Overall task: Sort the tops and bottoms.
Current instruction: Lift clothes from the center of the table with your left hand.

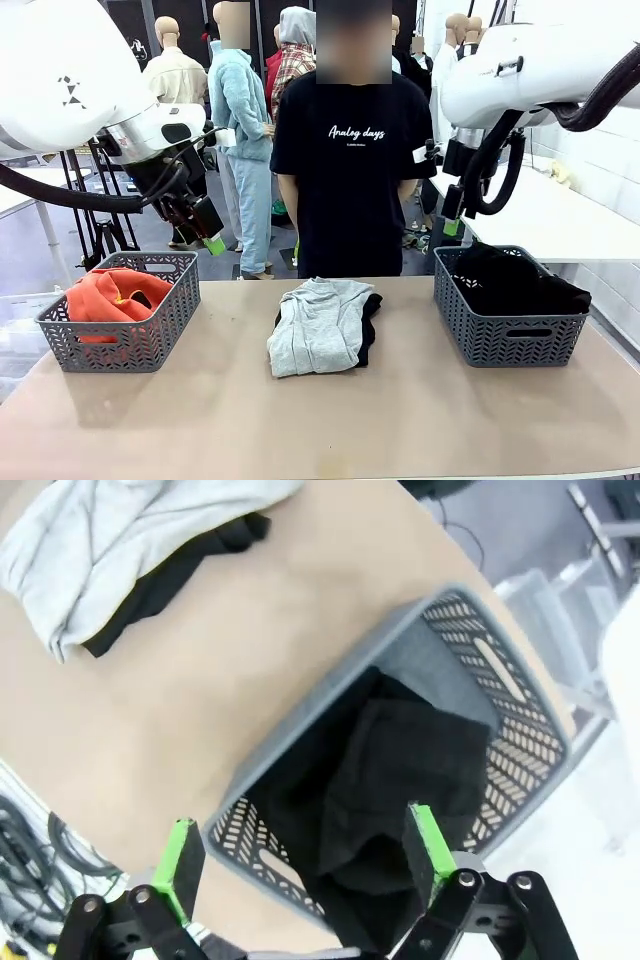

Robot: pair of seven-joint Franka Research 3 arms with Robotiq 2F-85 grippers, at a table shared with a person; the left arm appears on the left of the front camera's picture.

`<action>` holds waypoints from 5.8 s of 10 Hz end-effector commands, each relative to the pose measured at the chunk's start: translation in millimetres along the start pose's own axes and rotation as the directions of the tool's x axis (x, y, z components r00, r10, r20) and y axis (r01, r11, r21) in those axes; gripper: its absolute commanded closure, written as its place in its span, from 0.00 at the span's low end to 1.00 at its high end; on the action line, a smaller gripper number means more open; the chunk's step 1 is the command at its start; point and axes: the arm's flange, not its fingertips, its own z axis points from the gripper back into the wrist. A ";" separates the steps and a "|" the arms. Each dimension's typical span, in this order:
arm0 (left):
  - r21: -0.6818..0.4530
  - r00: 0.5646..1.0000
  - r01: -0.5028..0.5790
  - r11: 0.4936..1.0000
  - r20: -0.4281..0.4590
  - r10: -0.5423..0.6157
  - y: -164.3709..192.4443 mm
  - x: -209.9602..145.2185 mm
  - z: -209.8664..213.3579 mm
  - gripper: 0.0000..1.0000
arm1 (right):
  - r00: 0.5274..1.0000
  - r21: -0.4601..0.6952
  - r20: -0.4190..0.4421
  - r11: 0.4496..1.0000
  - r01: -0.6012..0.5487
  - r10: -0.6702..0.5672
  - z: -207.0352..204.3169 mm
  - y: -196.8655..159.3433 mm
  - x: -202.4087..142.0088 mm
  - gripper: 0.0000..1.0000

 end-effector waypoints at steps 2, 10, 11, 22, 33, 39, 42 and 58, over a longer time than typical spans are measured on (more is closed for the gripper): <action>0.001 1.000 0.000 1.000 0.000 0.000 -0.2 -0.8 0.6 0.24 | 0.999 -0.122 -0.029 0.992 -0.025 0.021 -4.1 1.3 4.1 0.00; 0.001 1.000 0.000 1.000 0.000 0.000 -0.2 -0.8 0.6 0.24 | 0.905 0.169 0.345 0.931 -0.323 0.251 -8.1 50.7 43.3 0.00; 0.001 1.000 0.000 1.000 0.000 0.000 -0.2 -0.8 0.6 0.24 | 0.869 0.174 0.416 0.914 -0.367 0.270 1.2 60.8 45.6 0.00; 0.001 1.000 0.000 1.000 0.000 0.000 -0.2 -0.8 0.6 0.24 | 0.814 0.071 0.453 0.895 -0.440 0.364 64.0 98.5 46.2 0.00; -0.008 1.000 0.025 1.000 0.017 -0.025 -5.2 14.1 -3.4 0.24 | 0.866 0.084 0.420 0.939 -0.334 0.271 94.2 80.8 -61.6 0.00; -0.058 1.000 -0.029 0.998 -0.005 0.029 7.7 94.2 -122.4 0.24 | 0.866 0.084 0.420 0.939 -0.334 0.271 94.2 80.8 -61.6 0.00; -0.086 1.000 -0.022 0.996 -0.004 0.022 11.6 90.8 -138.5 0.24 | 0.866 0.084 0.420 0.939 -0.334 0.271 94.2 80.8 -61.6 0.00; 0.123 0.946 -0.311 0.942 -0.057 0.319 -36.5 199.9 -243.3 0.24 | 0.866 0.084 0.420 0.939 -0.334 0.271 94.2 80.8 -61.6 0.00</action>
